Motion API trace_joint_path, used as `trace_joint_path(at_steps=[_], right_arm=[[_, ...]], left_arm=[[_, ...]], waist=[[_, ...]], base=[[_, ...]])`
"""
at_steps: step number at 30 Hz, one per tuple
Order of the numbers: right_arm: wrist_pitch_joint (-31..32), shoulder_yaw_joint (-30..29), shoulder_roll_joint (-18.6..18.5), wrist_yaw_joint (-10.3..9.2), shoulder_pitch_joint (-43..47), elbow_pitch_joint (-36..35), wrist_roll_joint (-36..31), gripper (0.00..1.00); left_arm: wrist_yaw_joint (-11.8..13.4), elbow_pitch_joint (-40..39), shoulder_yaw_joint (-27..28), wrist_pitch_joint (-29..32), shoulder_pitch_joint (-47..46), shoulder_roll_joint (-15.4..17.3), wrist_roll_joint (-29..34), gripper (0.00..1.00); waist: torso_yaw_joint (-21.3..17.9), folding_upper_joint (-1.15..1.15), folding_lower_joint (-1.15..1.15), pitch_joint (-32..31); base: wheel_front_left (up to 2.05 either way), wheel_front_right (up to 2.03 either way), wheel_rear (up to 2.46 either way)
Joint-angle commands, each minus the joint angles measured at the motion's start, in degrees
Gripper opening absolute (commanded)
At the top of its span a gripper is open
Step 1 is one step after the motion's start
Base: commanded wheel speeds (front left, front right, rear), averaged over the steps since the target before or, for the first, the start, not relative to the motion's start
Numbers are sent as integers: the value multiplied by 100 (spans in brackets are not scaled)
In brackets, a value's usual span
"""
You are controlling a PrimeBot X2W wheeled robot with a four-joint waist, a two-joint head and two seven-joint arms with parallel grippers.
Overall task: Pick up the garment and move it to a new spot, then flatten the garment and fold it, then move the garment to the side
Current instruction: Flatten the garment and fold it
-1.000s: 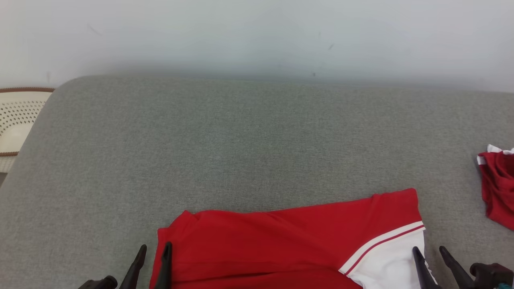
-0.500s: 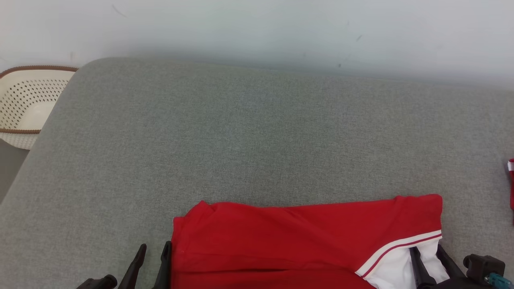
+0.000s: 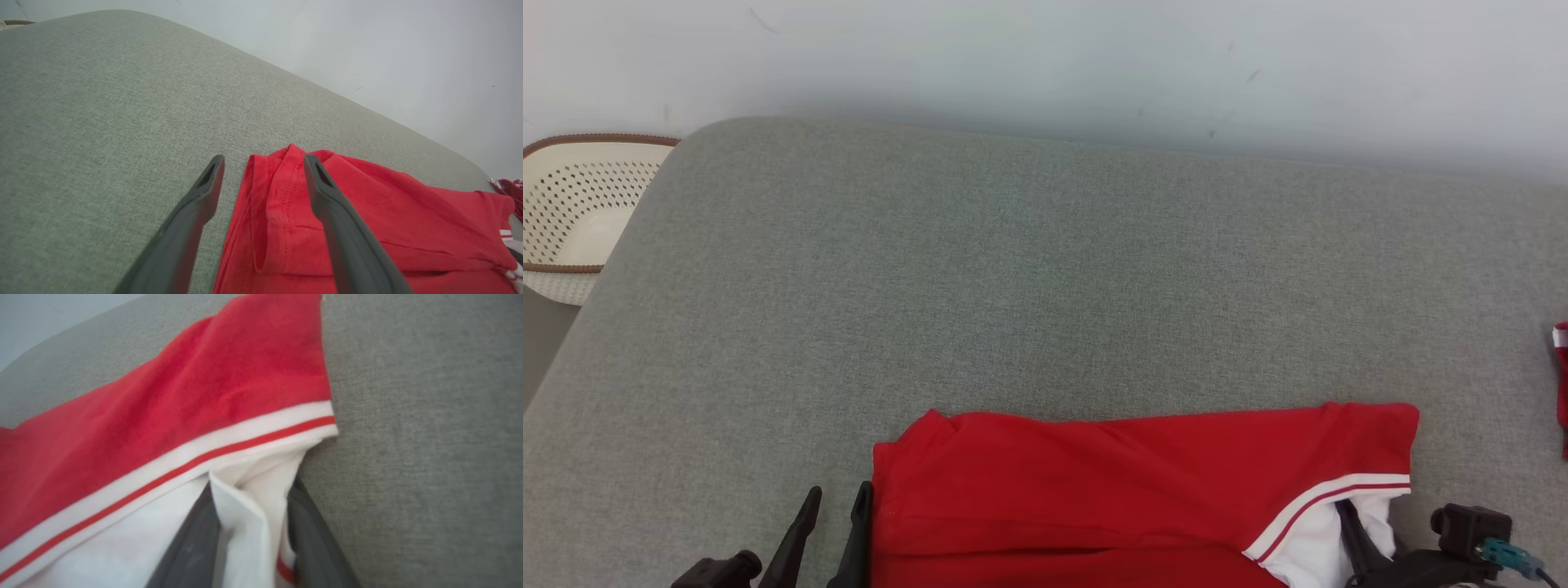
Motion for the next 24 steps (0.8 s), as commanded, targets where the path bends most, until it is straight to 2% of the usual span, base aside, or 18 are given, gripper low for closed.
trace_joint_path(at_steps=[1, 7, 12, 18, 22, 24], right_arm=[[330, 398, 397, 84, 232, 185, 66, 0], [203, 241, 56, 32, -140, 409, 256, 0], [129, -574, -159, 11, -255, 294, -16, 0], [102, -1279, -235, 43, -81, 40, -404, 0], [100, -1569, -306, 47, 22, -213, -624, 0], [101, -1586, -309, 47, 57, -585, -757, 0]], left_arm=[[-1, -4, 18, -5, 9, 15, 52, 100], [-1, -10, 26, -5, -3, 11, 32, 100], [-1, -26, 53, -5, 18, -6, 43, 100], [-1, -39, 71, -4, 81, -44, 54, 100], [-1, -33, 73, -4, 117, -74, 61, 100], [-1, -15, 84, -5, 144, -87, 47, 100]], waist=[[-6, 2, 1, 1], [-33, 2, 1, -4], [-73, 2, 1, -28], [-170, 2, 1, -91], [-263, 2, 1, -141], [-342, 2, 1, -189]], base=[[0, 0, 0], [0, 0, 0], [0, 0, 0], [0, 0, 0], [0, 0, 0], [0, 0, 0]])
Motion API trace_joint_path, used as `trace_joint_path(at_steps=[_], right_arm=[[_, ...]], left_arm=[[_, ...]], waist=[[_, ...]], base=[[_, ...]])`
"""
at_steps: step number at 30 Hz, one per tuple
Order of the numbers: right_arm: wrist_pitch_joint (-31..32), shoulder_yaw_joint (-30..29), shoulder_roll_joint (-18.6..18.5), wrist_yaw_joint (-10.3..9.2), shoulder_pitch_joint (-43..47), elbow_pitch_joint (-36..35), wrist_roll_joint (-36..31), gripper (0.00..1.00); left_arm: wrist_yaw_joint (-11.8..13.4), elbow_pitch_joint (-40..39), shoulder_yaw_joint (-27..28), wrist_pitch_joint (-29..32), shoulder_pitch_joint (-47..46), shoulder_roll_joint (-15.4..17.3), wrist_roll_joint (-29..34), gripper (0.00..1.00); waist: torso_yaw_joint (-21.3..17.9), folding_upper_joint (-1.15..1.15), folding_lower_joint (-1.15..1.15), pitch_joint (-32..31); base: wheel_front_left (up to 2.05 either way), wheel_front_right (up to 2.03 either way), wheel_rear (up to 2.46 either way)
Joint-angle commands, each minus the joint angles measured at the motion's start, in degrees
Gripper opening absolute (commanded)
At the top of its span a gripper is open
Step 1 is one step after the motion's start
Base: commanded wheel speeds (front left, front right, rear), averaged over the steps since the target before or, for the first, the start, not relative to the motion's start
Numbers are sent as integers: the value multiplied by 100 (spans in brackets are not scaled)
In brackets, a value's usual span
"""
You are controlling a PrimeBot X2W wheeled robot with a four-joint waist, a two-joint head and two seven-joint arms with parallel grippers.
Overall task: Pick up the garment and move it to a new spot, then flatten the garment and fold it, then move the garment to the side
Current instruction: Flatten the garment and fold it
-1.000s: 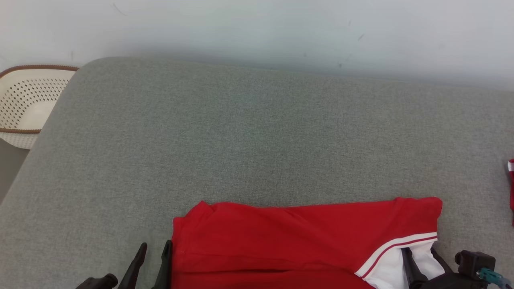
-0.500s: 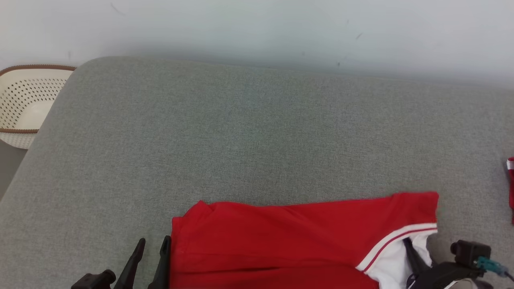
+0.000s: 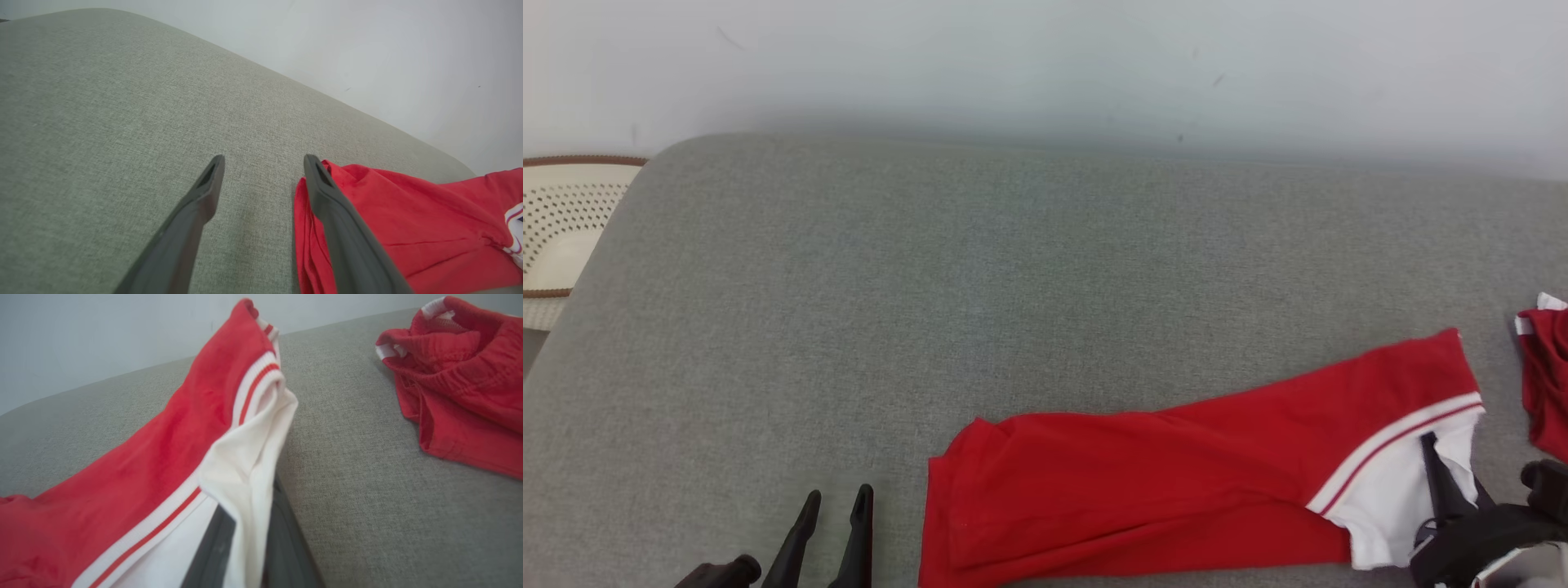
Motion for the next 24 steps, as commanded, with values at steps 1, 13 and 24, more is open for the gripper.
trace_joint_path(at_steps=[1, 13, 24], right_arm=[[-7, 78, -30, -10, 52, -190, -47, 0], [337, 1892, -485, -9, -133, -1961, 403, 0], [619, 3493, -251, -9, -726, -2375, 871, 0]], left_arm=[[-1, 21, 17, -4, 101, 5, 41, 100], [-1, 79, -48, -4, 136, -63, -20, 100], [-1, 85, -159, -5, 185, -99, -65, 100]], waist=[[-77, -2, -1, -61], [-182, -2, -1, -260], [376, -2, -1, -348]], base=[[0, 0, 0], [0, 0, 0], [0, 0, 0]])
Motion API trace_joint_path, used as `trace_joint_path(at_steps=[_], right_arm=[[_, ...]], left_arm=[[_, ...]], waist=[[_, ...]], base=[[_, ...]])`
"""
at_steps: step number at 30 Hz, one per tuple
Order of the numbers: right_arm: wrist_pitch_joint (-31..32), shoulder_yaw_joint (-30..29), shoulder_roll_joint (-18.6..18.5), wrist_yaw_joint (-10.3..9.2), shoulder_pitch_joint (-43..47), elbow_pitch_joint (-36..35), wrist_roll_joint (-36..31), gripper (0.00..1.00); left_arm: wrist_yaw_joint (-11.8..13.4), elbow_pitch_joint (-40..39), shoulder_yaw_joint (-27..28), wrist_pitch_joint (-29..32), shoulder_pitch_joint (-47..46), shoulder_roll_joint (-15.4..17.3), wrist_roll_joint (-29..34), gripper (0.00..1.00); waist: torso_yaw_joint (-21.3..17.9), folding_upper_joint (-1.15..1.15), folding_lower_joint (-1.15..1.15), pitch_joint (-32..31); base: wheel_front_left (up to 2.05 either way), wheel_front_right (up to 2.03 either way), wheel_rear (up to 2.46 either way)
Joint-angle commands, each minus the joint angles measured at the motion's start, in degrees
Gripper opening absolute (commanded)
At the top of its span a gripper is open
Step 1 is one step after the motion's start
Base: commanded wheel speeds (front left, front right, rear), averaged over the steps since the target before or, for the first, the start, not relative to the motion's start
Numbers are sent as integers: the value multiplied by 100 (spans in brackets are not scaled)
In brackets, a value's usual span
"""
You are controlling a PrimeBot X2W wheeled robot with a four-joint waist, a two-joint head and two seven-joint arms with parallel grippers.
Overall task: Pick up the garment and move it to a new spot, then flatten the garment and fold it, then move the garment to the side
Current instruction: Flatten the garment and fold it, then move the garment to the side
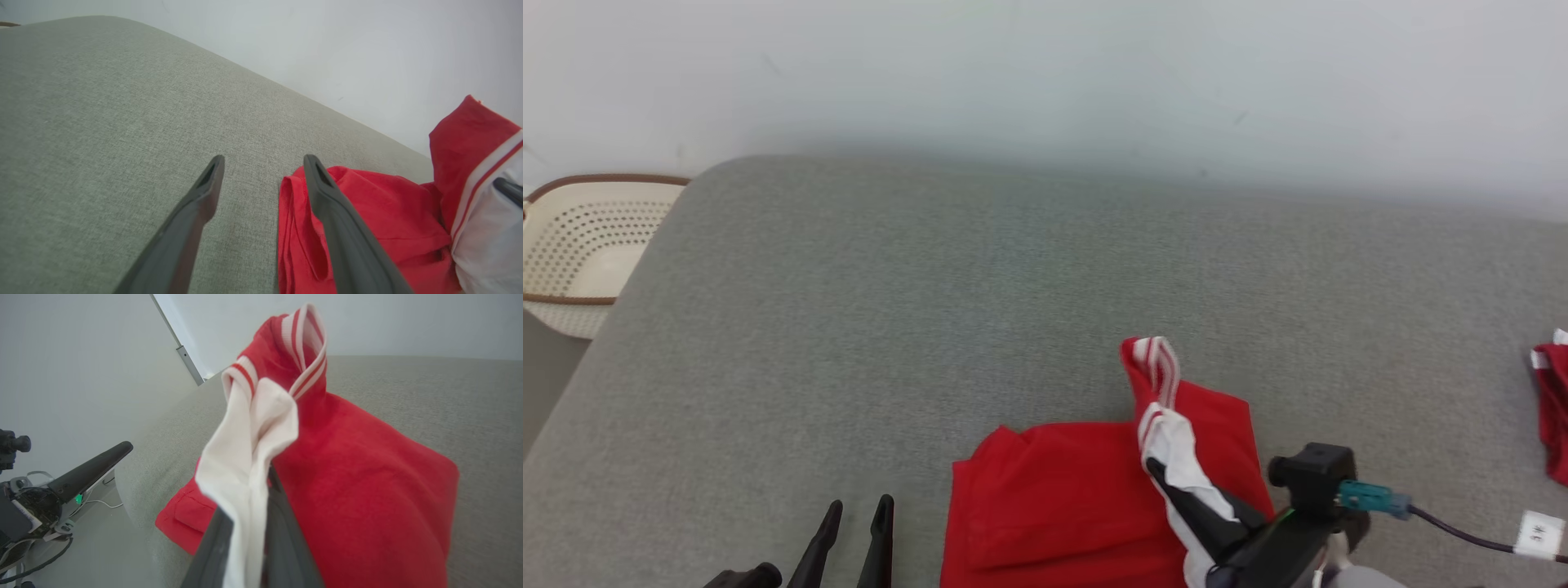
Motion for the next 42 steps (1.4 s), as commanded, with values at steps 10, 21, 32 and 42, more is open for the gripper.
trace_joint_path(at_steps=[10, 21, 32, 42], right_arm=[[-232, 963, 482, -6, -623, 741, 421, 0], [-586, 1436, 1040, -7, -1245, 1896, 873, 100], [-646, -333, 715, -7, -795, 1675, 375, 100], [-647, -1457, 809, -6, 231, 1994, -41, 100]], left_arm=[[-1, 52, -81, -6, 147, -6, -81, 100], [-1, 13, -76, -6, 236, -9, -154, 100], [-1, -123, 43, -6, 122, -10, -166, 100], [-1, -275, 131, -6, 18, -9, -47, 100]], waist=[[865, 0, 0, -78], [1275, 0, 0, -64], [784, 0, 0, 12], [634, 0, 0, 62]], base=[[0, 0, 0], [0, 0, 0], [0, 0, 0], [0, 0, 0]])
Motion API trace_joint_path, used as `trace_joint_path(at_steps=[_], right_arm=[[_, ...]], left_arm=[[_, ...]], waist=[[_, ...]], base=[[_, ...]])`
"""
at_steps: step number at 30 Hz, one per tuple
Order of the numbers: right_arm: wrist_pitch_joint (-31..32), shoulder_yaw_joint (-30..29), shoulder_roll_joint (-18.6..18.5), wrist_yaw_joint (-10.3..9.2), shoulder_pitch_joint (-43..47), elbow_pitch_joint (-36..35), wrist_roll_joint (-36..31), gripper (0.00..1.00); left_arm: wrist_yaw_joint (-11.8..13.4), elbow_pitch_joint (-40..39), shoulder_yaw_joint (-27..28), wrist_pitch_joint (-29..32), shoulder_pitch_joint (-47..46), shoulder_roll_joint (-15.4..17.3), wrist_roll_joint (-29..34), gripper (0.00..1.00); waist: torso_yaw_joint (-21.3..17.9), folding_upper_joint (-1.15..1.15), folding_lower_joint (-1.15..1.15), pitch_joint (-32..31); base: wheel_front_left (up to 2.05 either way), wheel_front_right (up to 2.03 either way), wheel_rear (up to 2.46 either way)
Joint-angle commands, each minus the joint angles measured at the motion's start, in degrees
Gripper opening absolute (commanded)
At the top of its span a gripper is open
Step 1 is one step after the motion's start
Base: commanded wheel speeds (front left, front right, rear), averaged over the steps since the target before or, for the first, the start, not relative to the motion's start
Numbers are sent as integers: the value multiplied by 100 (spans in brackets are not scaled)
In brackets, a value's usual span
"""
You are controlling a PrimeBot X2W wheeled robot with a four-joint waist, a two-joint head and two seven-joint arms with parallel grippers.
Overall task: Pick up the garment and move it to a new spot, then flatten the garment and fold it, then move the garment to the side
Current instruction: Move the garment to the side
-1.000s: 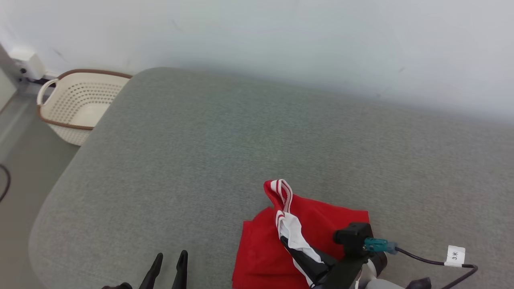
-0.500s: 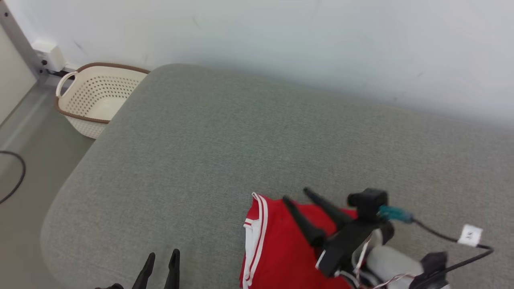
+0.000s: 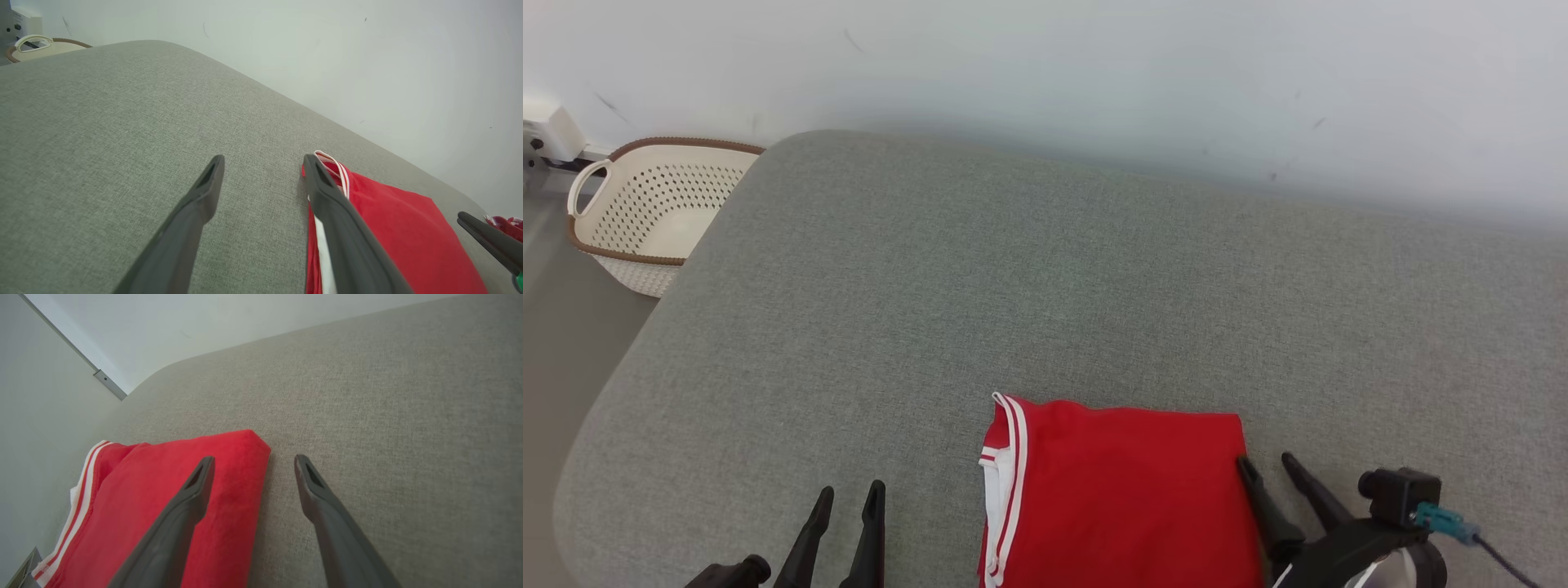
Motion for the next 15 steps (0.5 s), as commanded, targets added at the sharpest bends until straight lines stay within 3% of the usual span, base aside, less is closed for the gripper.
trace_joint_path(at_steps=[1, 15], right_arm=[[-27, -4, 66, -5, 66, 18, -86, 100], [-13, -40, 606, -5, 13, 833, -186, 100]], left_arm=[[-1, -23, 23, -6, -16, 4, 46, 100], [-1, 12, -47, -6, -67, 3, 249, 100]], waist=[[-4, 0, 0, 1], [343, 0, 0, 60]], base=[[0, 0, 0], [0, 0, 0]])
